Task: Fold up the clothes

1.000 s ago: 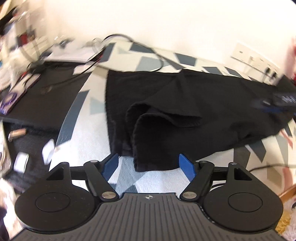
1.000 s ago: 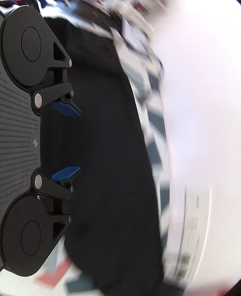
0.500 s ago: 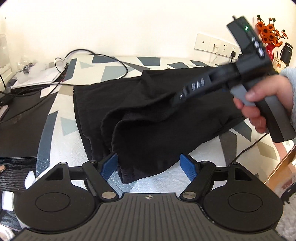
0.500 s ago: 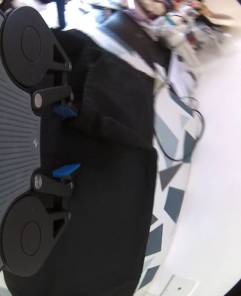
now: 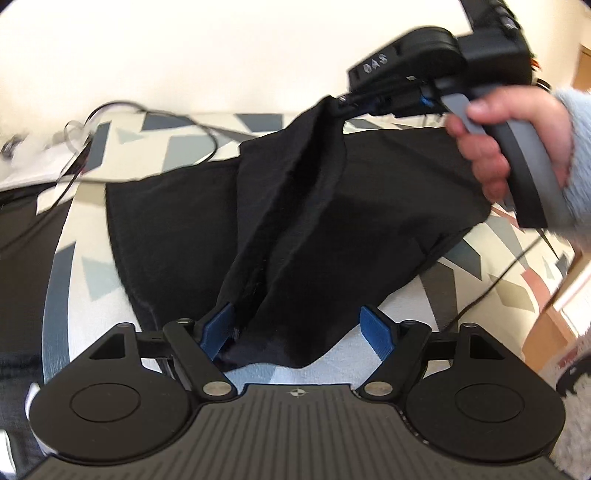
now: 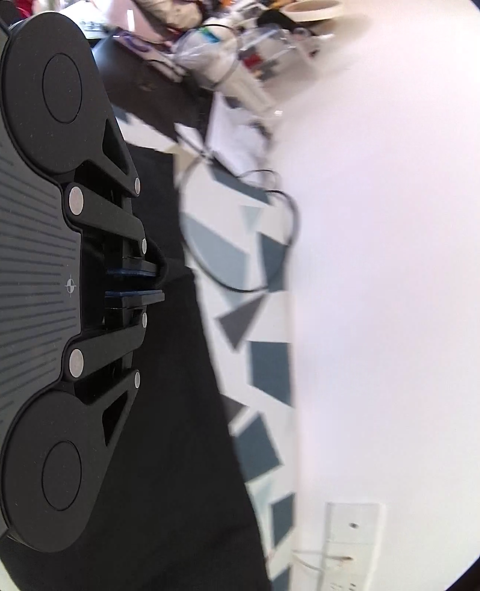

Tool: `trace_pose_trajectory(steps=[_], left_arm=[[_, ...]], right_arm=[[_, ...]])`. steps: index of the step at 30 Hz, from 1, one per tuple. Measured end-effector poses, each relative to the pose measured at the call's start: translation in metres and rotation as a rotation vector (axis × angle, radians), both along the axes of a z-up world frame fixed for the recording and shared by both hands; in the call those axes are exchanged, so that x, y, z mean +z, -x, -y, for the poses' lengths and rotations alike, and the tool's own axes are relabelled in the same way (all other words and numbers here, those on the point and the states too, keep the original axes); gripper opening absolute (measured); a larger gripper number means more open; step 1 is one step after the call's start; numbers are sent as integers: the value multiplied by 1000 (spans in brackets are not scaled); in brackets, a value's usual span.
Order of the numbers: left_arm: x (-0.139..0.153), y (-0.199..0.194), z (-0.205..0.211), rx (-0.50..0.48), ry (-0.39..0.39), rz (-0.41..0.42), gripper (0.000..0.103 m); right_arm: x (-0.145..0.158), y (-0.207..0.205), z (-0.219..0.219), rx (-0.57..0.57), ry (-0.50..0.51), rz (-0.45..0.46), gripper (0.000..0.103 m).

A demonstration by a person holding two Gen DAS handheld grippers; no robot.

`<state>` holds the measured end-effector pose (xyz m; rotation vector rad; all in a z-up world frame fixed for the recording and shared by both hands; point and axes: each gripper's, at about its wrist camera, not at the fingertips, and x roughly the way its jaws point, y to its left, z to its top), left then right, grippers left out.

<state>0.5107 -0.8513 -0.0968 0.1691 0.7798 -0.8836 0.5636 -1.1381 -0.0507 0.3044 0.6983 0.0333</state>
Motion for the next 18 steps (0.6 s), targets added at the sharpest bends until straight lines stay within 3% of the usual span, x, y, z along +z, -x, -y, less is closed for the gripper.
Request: trace_pose_trajectory(steps=[3, 10, 13, 17, 18], left_arm=[[1, -4, 1, -56, 20, -18, 85], [11, 1, 13, -173, -11, 90, 85], [10, 0, 17, -235, -10, 91, 85], [-14, 8, 39, -326, -188, 160, 83], [-17, 9, 42, -335, -217, 164, 71]], right_arm=[[5, -6, 6, -14, 5, 4, 6], [4, -10, 10, -29, 9, -1, 6], [5, -12, 11, -24, 12, 2, 6], [6, -19, 9, -18, 14, 2, 6], [7, -21, 8, -12, 15, 1, 6]])
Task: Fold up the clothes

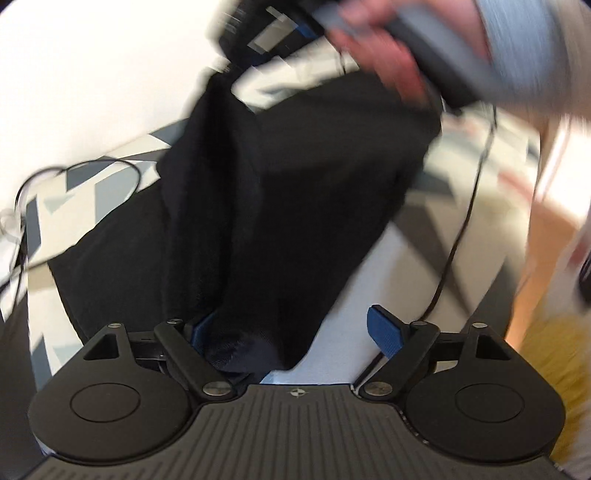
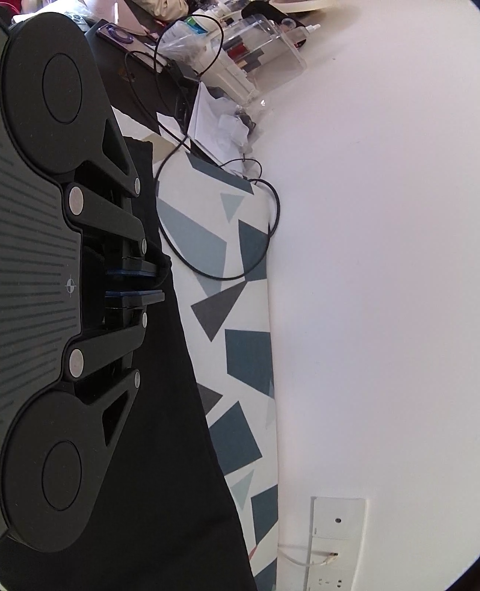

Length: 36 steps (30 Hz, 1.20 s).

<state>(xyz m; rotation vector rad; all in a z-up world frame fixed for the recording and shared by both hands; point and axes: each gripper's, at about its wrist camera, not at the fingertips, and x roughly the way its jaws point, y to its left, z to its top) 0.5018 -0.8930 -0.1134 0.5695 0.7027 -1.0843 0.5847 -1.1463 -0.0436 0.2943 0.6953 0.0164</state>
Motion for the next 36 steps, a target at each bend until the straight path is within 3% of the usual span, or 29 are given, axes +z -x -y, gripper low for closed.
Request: trace_pose_trajectory(steps=[2, 5, 10, 16, 18, 20, 25, 31, 34, 35, 36], left_arm=[[-3, 0, 0, 6, -20, 0, 60], [2, -15, -14, 92, 41, -128, 45], [-2, -37, -45, 282, 149, -285, 45], [-18, -56, -80, 448, 339, -515, 44], [-24, -63, -88, 503, 389, -569, 33], [-26, -67, -96, 559, 401, -586, 18], [-20, -67, -110, 606, 450, -588, 12], [-18, -67, -111, 609, 397, -554, 8], [-19, -67, -114, 608, 387, -562, 8], [-19, -66, -115, 606, 384, -565, 8], [-19, -66, -115, 605, 383, -570, 8]], right_arm=[[4, -7, -7, 29, 16, 6, 6], [10, -27, -25, 95, 41, 18, 6], [8, -69, -88, 254, 123, 21, 6], [-29, -112, -159, 374, 195, -78, 6], [-42, -123, -175, 399, 222, -112, 6], [-52, -132, -182, 402, 231, -150, 6], [-61, -143, -184, 395, 212, -196, 6], [-66, -147, -184, 403, 197, -203, 7], [-75, -151, -185, 395, 191, -225, 24], [-77, -151, -185, 390, 190, -229, 37], [-77, -150, -185, 386, 196, -232, 59]])
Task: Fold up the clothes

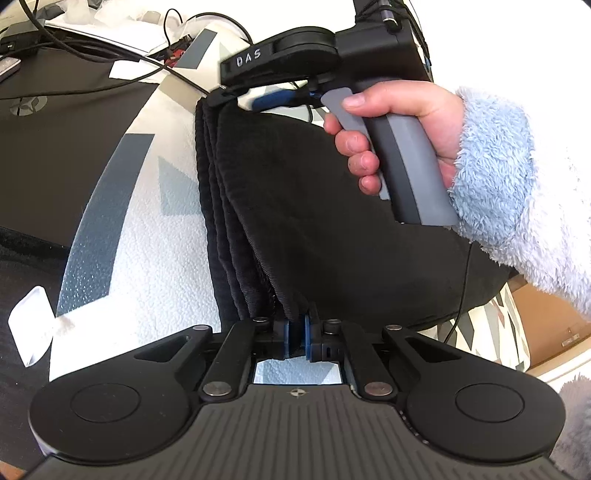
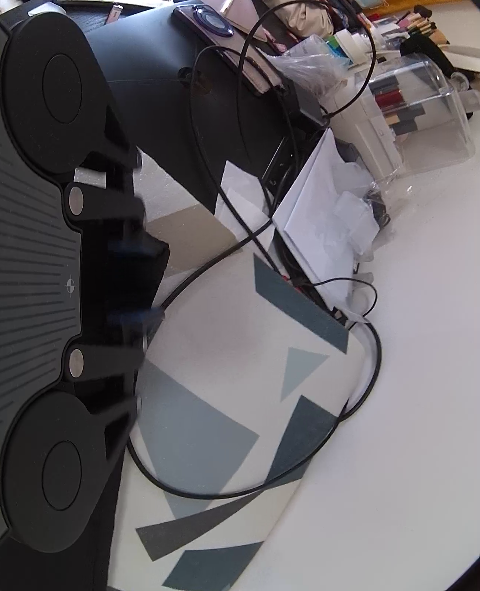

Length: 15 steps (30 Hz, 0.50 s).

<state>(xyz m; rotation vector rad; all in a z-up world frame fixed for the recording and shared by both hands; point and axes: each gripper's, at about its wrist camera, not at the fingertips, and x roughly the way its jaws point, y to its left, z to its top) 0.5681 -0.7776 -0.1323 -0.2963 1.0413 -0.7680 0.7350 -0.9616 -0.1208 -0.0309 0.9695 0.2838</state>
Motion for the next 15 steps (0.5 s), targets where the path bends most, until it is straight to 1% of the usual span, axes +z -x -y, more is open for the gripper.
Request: trace_pose_trajectory(steps=[1, 2, 3, 5, 7, 8, 11, 12, 15], left_arm=[[0, -1, -1, -1, -1, -4, 8], [-1, -2, 0, -4, -3, -7, 8], [-1, -2, 0, -5, -8, -8, 8], [-1, -3, 0, -8, -19, -9, 8], [-1, -3, 0, -6, -27, -13, 8], [0, -1, 0, -5, -31, -16, 8], [1, -1, 0, 4, -38, -30, 8], [2, 0, 0, 7, -41, -36, 8], [3, -2, -1, 24, -43, -63, 8]], right_arm=[[1, 1, 1, 2, 11, -1, 70], [3, 3, 1, 8, 23, -2, 76], [6, 6, 4, 16, 22, 3, 76], [20, 18, 25, -20, -40, 20, 77], [34, 30, 49, -69, -111, 37, 81], [42, 36, 61, -93, -147, 46, 85], [56, 69, 119, -250, -242, 80, 86], [59, 84, 141, -310, -249, 92, 86], [59, 139, 207, -495, -200, 131, 86]])
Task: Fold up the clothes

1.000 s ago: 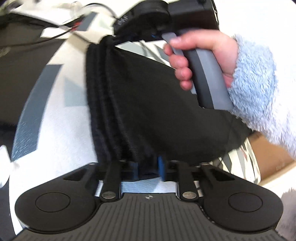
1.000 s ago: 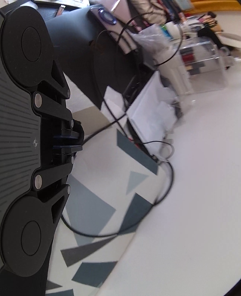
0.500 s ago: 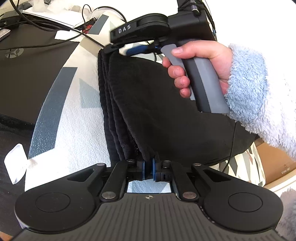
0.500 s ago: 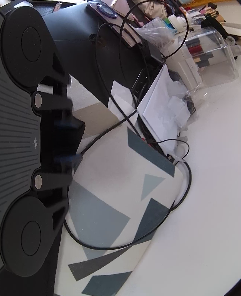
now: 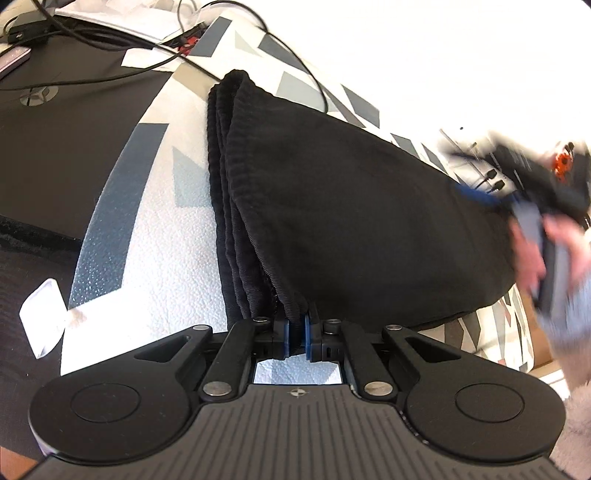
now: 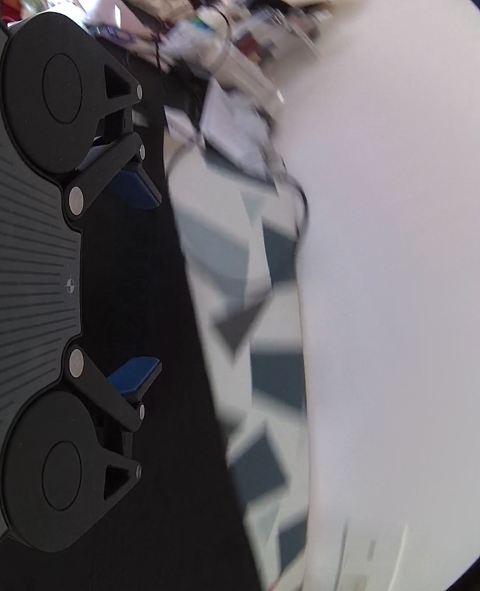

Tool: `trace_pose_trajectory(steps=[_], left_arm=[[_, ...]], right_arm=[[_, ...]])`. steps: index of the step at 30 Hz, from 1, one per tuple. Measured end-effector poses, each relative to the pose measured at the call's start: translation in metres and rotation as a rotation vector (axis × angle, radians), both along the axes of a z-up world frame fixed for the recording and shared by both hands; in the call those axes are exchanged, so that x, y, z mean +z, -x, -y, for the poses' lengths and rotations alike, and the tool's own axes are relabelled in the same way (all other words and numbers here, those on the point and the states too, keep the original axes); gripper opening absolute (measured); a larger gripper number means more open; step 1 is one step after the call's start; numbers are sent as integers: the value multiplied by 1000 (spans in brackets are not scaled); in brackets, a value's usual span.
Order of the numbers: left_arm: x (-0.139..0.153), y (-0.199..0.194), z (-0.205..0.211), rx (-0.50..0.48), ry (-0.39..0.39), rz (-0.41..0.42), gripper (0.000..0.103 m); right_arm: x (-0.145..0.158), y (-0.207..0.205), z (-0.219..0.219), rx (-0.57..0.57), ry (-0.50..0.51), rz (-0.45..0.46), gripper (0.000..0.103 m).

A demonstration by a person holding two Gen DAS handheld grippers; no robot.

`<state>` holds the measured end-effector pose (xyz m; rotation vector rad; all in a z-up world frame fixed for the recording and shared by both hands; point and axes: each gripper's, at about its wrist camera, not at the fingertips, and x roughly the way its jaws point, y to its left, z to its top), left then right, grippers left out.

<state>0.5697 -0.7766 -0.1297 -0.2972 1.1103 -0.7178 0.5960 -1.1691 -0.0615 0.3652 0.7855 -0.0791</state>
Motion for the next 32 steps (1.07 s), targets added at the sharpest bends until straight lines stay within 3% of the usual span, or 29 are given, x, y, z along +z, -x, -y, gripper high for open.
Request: trace_pose_trajectory(steps=[5, 7, 9, 10, 12, 17, 20, 25, 26, 27, 28, 29, 32], left_arm=[[0, -6, 3, 46, -12, -52, 8], [1, -7, 7, 58, -34, -61, 8], [2, -9, 11, 63, -62, -65, 8], [3, -10, 13, 61, -74, -66, 8], [4, -11, 17, 57, -99, -64, 8], [7, -12, 26, 42, -160, -50, 8], [6, -12, 26, 55, -164, -61, 9], [6, -11, 29, 66, -182, -62, 9], [6, -11, 29, 68, -187, -62, 9], [6, -11, 30, 69, -190, -62, 9], [6, -11, 31, 70, -193, -62, 9], [7, -11, 31, 72, -195, -63, 9], [7, -10, 32, 78, -201, -62, 9]], right_arm=[[-3, 104, 99, -371, 7, -9, 85], [-10, 145, 131, -509, -58, -10, 83], [-21, 178, 154, -614, -139, -8, 72], [-25, 189, 160, -646, -147, -13, 71], [-32, 203, 163, -670, -105, -26, 71], [-49, 200, 140, -567, 123, -61, 71], [-60, 194, 133, -509, 175, -74, 70], [-66, 190, 155, -575, -81, 30, 62], [-66, 189, 162, -604, -146, 55, 54], [-67, 188, 170, -633, -211, 81, 34], [-67, 186, 178, -652, -276, 100, 24], [-66, 184, 187, -666, -340, 115, 17], [-61, 179, 206, -679, -464, 184, 13]])
